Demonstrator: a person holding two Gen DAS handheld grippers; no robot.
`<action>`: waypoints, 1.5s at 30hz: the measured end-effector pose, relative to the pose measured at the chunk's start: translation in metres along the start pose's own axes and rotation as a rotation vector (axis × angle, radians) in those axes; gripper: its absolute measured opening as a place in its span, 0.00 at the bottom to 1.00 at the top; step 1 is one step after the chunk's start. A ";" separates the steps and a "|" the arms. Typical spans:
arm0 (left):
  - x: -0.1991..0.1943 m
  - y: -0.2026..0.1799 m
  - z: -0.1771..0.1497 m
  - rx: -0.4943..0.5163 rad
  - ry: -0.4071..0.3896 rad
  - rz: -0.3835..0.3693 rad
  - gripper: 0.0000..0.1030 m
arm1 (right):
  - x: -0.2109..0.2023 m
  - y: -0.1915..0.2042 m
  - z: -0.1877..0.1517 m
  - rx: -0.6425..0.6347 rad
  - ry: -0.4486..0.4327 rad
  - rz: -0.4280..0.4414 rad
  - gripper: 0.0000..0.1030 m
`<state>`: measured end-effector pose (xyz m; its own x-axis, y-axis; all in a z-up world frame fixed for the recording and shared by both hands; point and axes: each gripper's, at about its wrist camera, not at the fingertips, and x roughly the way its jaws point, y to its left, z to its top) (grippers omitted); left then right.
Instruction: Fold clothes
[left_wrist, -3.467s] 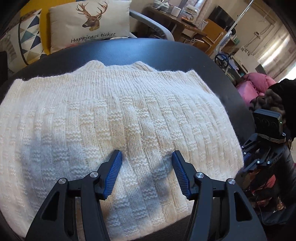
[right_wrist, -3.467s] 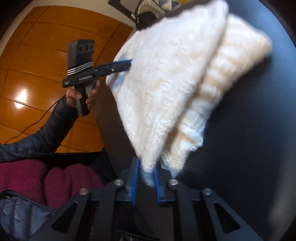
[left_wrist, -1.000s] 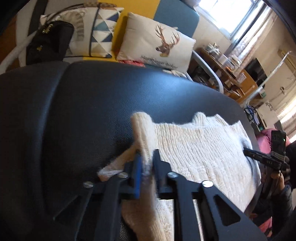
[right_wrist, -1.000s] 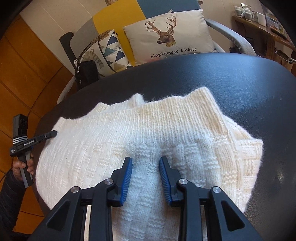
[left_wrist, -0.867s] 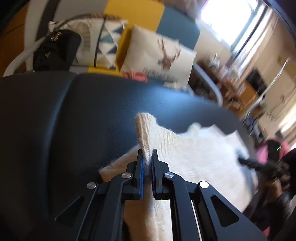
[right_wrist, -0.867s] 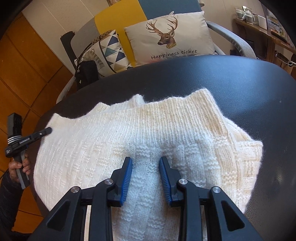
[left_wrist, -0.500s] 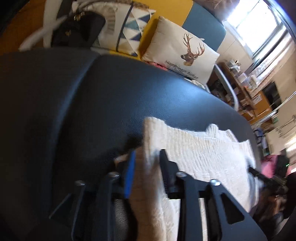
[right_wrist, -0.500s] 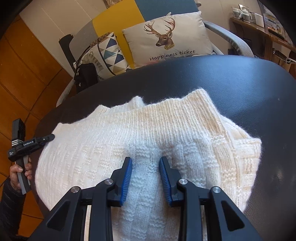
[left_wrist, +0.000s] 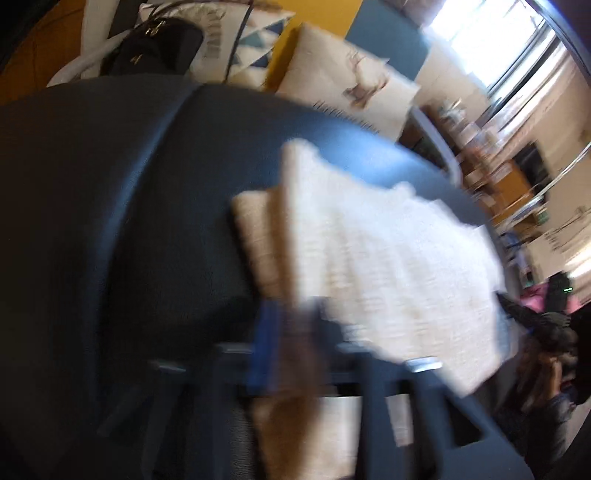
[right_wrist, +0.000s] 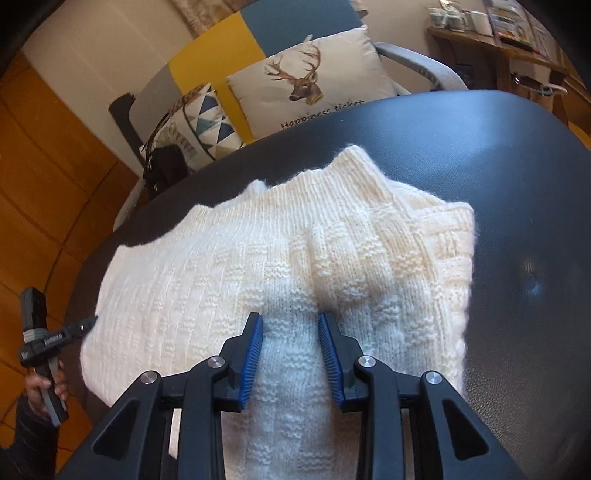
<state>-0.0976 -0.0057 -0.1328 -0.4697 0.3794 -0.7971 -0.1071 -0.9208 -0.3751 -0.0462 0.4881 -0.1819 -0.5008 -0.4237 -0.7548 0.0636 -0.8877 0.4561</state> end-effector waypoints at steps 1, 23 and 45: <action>-0.009 -0.003 0.000 0.006 -0.037 -0.004 0.05 | -0.004 0.001 0.000 0.012 -0.011 -0.008 0.30; -0.011 -0.029 -0.043 -0.027 0.005 0.005 0.34 | -0.008 0.047 -0.047 -0.121 0.117 -0.022 0.30; -0.007 -0.049 -0.043 0.041 -0.008 -0.049 0.33 | -0.023 -0.062 0.027 0.078 0.010 0.026 0.32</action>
<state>-0.0510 0.0403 -0.1292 -0.4700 0.4233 -0.7745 -0.1655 -0.9042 -0.3937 -0.0615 0.5576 -0.1800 -0.4908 -0.4486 -0.7470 0.0083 -0.8597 0.5108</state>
